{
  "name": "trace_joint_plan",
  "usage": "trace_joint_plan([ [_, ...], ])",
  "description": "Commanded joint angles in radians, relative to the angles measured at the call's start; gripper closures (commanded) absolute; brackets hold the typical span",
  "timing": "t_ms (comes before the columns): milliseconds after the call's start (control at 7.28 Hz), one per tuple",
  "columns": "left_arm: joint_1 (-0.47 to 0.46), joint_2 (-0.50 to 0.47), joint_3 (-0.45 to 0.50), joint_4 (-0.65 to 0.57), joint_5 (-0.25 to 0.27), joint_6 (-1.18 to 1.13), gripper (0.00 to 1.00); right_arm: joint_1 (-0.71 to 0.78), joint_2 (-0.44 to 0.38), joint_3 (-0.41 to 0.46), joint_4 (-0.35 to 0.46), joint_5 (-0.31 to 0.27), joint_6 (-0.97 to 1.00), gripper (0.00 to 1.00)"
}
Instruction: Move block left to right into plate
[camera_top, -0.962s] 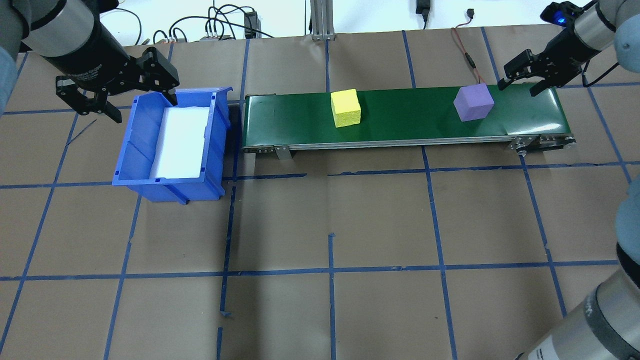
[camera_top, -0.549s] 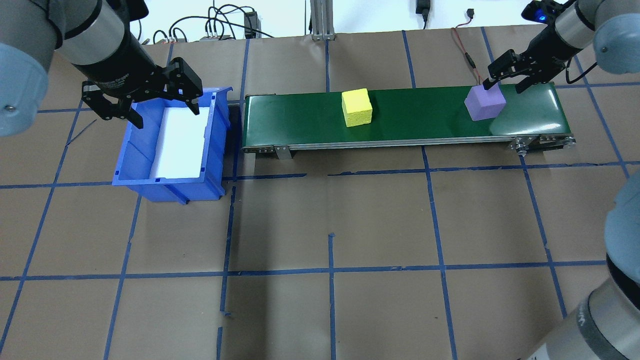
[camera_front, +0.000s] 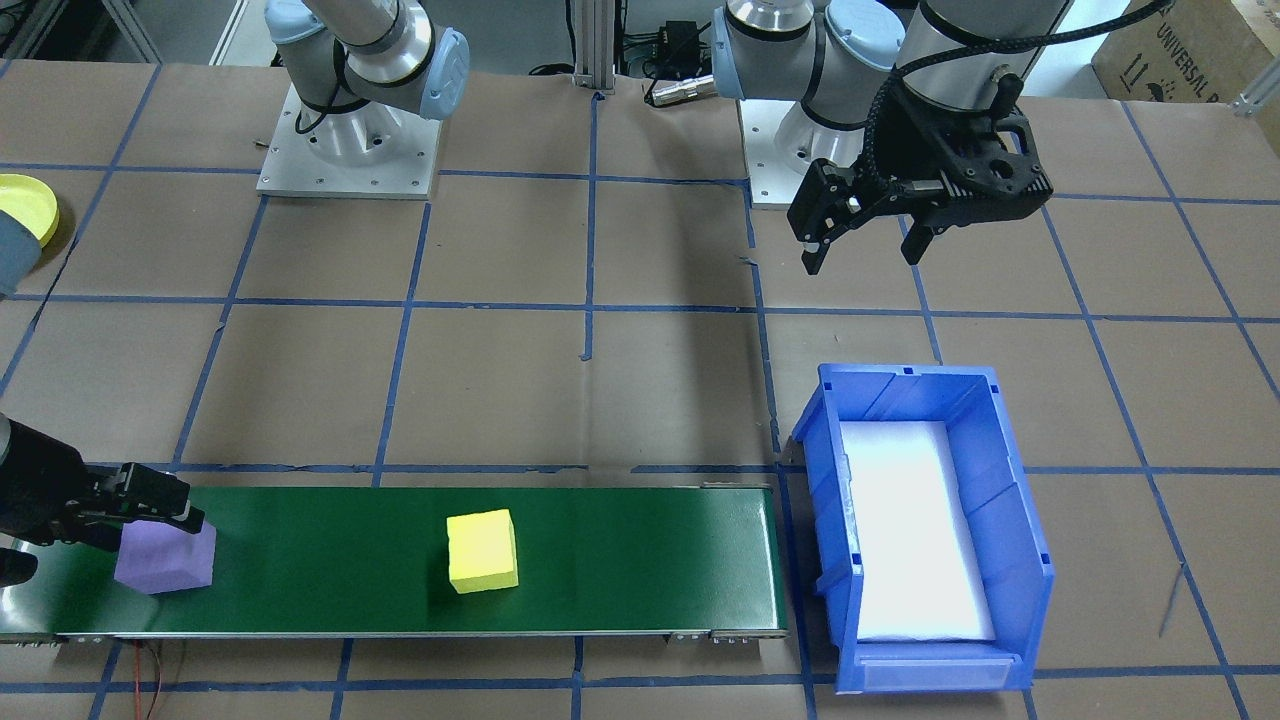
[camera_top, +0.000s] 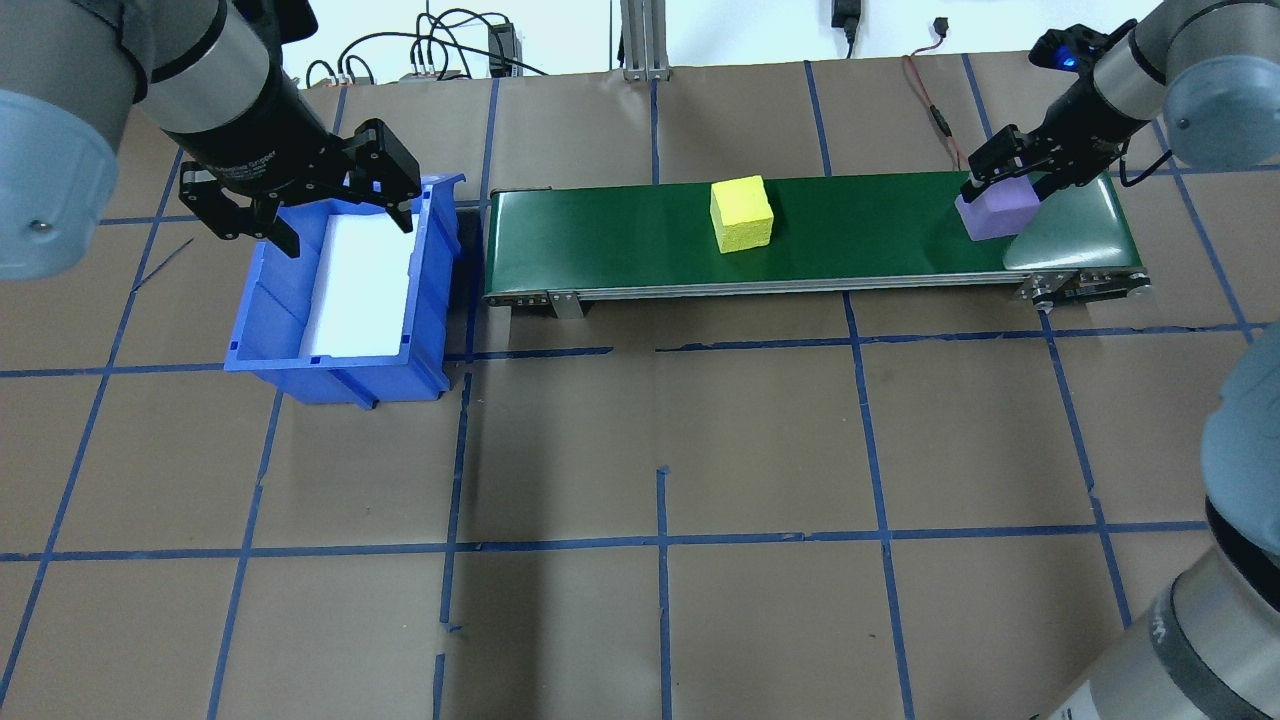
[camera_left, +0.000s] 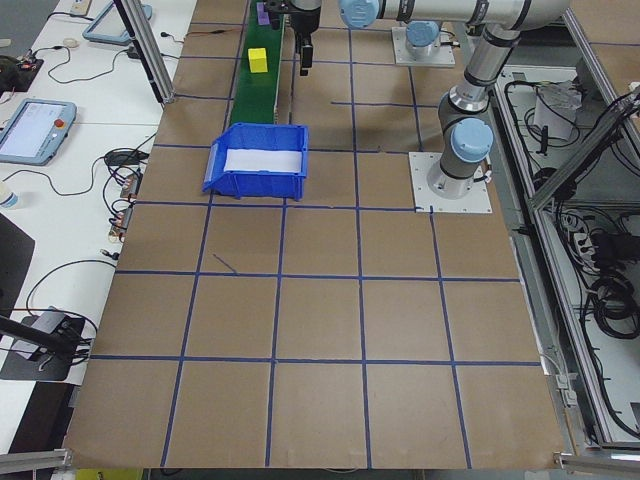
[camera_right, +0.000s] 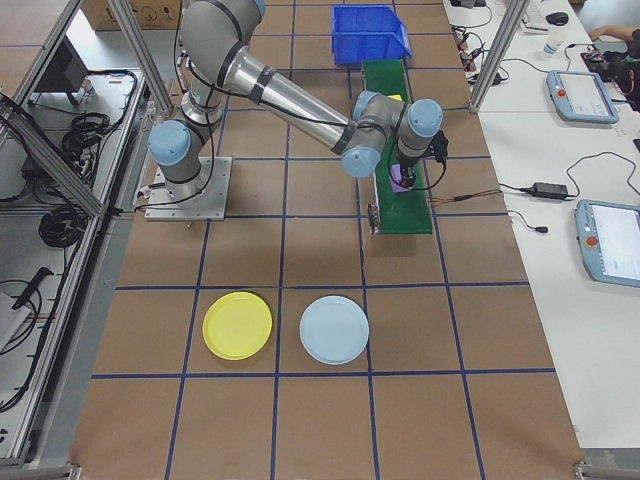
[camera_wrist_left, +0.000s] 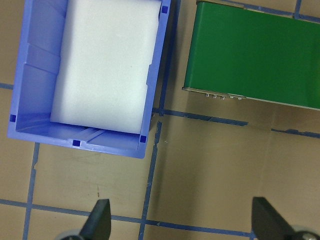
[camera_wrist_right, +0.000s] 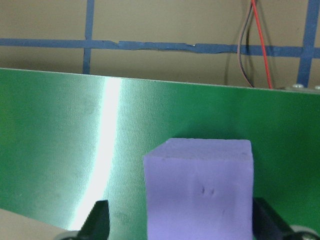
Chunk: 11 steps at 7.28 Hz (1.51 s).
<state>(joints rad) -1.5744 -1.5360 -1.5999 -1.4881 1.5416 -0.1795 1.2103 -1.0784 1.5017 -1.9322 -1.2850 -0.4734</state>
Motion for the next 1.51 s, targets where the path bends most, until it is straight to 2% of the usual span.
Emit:
trace_joint_plan([
  [0, 0.002, 0.000, 0.000, 0.000, 0.000, 0.000, 0.00, 0.000, 0.025, 0.003, -0.034, -0.060, 0.001, 0.06],
  [137, 0.004, -0.001, 0.000, 0.000, 0.000, 0.002, 0.00, 0.000, 0.031, 0.000, -0.034, -0.091, 0.002, 0.13],
  [275, 0.004, 0.000, 0.000, 0.000, 0.000, 0.002, 0.00, -0.001, 0.031, -0.005, -0.040, -0.124, 0.012, 0.38],
  [412, 0.002, 0.000, -0.002, 0.000, 0.000, 0.002, 0.00, -0.003, 0.028, -0.015, -0.051, -0.161, 0.016, 0.55],
  [824, 0.004, 0.000, 0.000, 0.000, 0.000, 0.002, 0.00, -0.038, 0.018, -0.078, -0.054, -0.230, 0.055, 0.69],
  [962, 0.004, 0.000, -0.002, 0.000, 0.000, 0.002, 0.00, -0.108, 0.003, -0.071, -0.050, -0.270, 0.029, 0.69],
  [1236, 0.004, 0.000, -0.002, 0.000, 0.000, 0.002, 0.00, -0.298, -0.014, -0.052, -0.018, -0.368, -0.173, 0.69],
  [1374, 0.004, 0.000, -0.002, 0.000, 0.000, 0.002, 0.00, -0.393, -0.014, -0.016, -0.019, -0.370, -0.277, 0.69],
])
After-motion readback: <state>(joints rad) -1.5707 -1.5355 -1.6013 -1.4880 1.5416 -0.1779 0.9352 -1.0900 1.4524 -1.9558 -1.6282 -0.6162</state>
